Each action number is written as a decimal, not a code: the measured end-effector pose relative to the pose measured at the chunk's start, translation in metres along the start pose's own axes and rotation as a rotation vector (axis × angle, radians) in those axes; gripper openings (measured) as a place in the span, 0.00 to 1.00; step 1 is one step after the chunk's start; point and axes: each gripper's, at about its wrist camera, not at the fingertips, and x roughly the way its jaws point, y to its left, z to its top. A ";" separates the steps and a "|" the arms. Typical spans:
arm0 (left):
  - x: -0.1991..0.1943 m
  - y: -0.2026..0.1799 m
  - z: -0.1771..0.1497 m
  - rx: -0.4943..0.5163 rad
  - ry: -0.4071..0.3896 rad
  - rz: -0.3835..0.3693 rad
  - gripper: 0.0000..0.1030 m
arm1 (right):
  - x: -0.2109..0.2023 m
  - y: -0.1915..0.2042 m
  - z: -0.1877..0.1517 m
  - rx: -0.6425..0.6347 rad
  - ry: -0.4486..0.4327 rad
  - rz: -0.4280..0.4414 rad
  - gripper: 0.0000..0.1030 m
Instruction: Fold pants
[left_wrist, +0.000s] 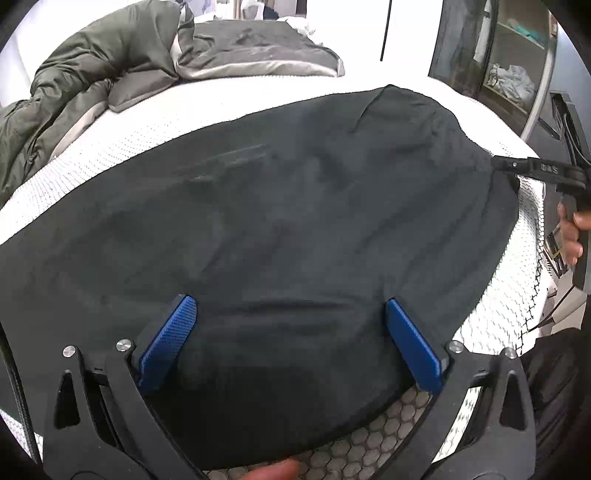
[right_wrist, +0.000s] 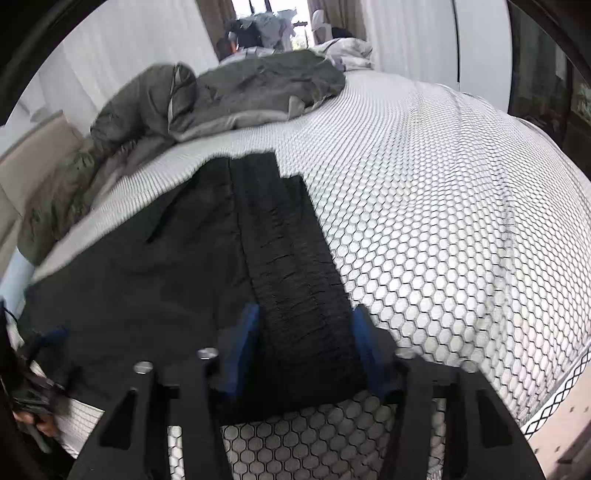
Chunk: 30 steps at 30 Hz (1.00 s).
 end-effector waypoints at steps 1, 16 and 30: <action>-0.002 0.002 -0.002 -0.002 -0.003 -0.003 0.99 | -0.008 -0.005 0.000 0.017 -0.031 -0.053 0.00; -0.069 0.080 -0.035 -0.281 -0.141 -0.096 0.95 | -0.061 -0.056 -0.063 0.358 -0.108 0.320 0.46; -0.112 0.164 -0.125 -0.579 -0.156 -0.277 0.86 | -0.005 0.021 -0.059 0.335 0.014 0.455 0.64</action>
